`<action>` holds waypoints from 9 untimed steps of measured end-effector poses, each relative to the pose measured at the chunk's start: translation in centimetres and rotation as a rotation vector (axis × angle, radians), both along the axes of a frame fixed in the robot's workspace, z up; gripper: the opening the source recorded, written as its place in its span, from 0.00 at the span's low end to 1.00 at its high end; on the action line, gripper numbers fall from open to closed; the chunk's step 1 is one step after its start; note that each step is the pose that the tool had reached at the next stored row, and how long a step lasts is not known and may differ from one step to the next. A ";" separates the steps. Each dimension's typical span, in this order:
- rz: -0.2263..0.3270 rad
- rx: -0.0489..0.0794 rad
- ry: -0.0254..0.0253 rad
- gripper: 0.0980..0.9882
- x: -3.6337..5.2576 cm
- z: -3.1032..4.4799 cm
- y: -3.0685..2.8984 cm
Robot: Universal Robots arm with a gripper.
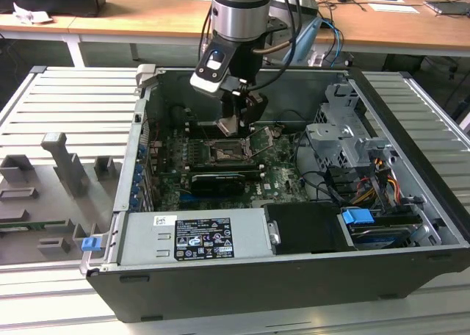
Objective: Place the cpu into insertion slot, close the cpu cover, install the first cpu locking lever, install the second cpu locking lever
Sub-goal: 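Place the cpu into insertion slot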
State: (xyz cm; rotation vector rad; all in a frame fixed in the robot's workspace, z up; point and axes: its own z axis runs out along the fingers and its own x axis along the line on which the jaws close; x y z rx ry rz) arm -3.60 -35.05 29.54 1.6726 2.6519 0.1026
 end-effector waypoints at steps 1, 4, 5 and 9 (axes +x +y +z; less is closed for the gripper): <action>-0.004 0.000 0.0000 0.48 0.00 -0.01 0.00; -0.017 0.000 0.0000 0.48 0.00 -0.05 0.00; -0.021 0.000 0.0000 0.48 0.00 -0.07 0.00; -0.054 0.000 0.0000 0.48 0.00 -0.17 0.00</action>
